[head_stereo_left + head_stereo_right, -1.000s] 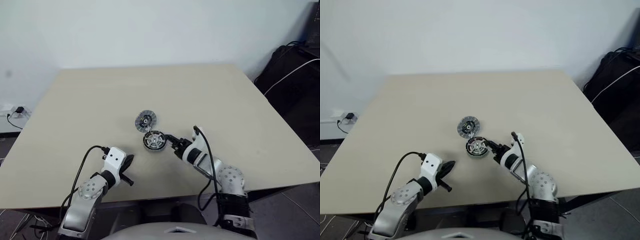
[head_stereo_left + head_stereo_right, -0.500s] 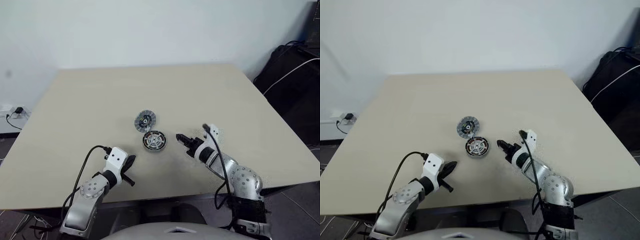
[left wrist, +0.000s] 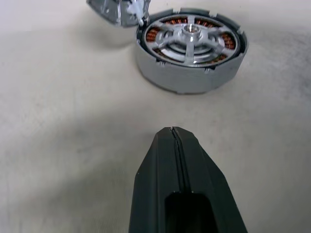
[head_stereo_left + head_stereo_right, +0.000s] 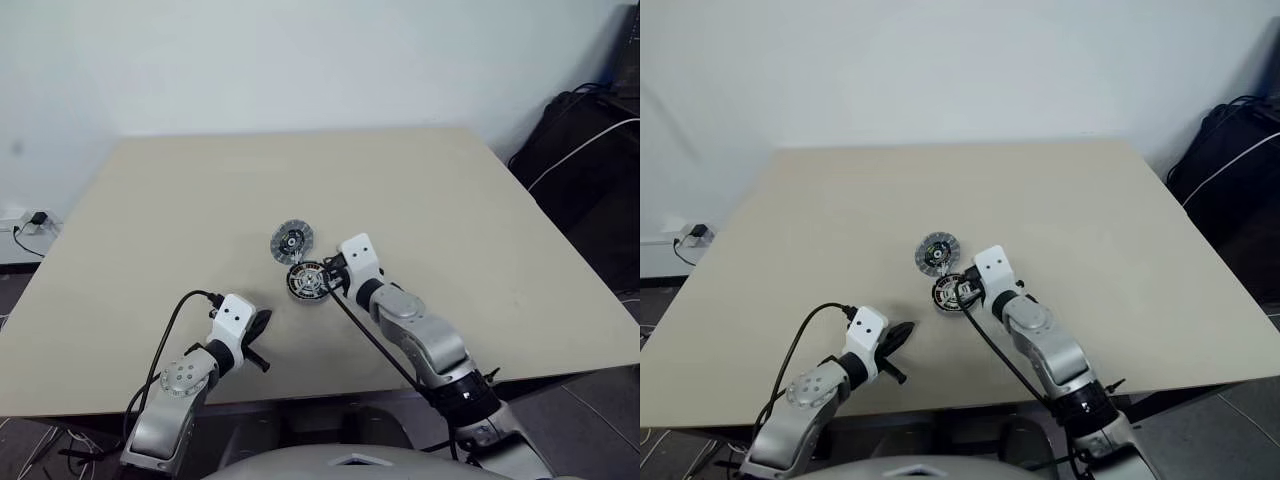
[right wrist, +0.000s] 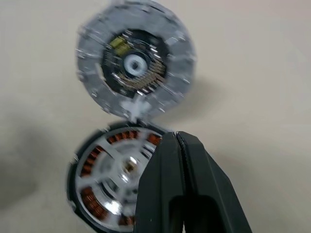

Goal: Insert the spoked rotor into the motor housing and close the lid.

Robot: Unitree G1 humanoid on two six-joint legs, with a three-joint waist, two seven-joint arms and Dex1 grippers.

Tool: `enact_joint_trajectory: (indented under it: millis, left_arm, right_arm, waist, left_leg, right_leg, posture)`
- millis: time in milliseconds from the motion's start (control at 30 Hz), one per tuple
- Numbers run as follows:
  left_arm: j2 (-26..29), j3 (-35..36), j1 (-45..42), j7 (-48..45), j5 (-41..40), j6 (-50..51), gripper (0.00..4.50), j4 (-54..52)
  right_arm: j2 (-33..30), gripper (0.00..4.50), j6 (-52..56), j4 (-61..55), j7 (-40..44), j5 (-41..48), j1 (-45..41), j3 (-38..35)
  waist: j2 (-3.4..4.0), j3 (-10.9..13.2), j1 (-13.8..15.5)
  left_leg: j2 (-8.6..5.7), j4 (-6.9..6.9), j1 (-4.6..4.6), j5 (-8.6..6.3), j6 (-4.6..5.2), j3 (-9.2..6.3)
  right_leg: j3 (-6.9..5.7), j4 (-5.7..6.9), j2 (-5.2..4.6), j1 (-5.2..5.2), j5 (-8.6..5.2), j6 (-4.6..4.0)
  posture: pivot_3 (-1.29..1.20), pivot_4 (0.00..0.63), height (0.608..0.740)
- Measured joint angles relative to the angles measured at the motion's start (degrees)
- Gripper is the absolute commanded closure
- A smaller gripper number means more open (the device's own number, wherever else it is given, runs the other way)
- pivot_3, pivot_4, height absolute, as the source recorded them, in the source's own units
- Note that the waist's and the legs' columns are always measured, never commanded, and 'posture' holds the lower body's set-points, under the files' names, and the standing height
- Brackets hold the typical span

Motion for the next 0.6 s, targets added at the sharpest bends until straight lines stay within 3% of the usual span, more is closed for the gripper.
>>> enact_joint_trajectory:
  millis: [333, 600]
  left_arm:
    - [0.1, 0.8, 0.8, 1.1, 0.0, -1.1, 4.5, 0.1]
    - [0.0, 1.0, 1.0, 1.2, 0.0, -1.1, 4.5, 0.0]
  right_arm:
    - [4.9, 4.46, -2.4, 9.6, 4.3, -5.2, -2.3, 0.5]
    - [5.3, 4.46, 0.3, 12.1, 8.0, -6.4, -4.2, 0.0]
  waist:
    - [0.0, 0.0, -0.1]
    - [0.01, 0.0, -0.2]
  left_leg:
    - [0.0, -0.01, 0.01, 0.02, -0.04, 0.0]
    - [0.0, -0.01, 0.04, 0.05, -0.11, 0.01]
  right_leg:
    - [0.0, 0.02, 0.02, -0.01, 0.0, -0.02]
    - [0.01, 0.06, 0.02, -0.01, 0.0, -0.02]
  posture:
    - [0.0, 0.0, 0.74]
    - [0.0, 0.0, 0.74]
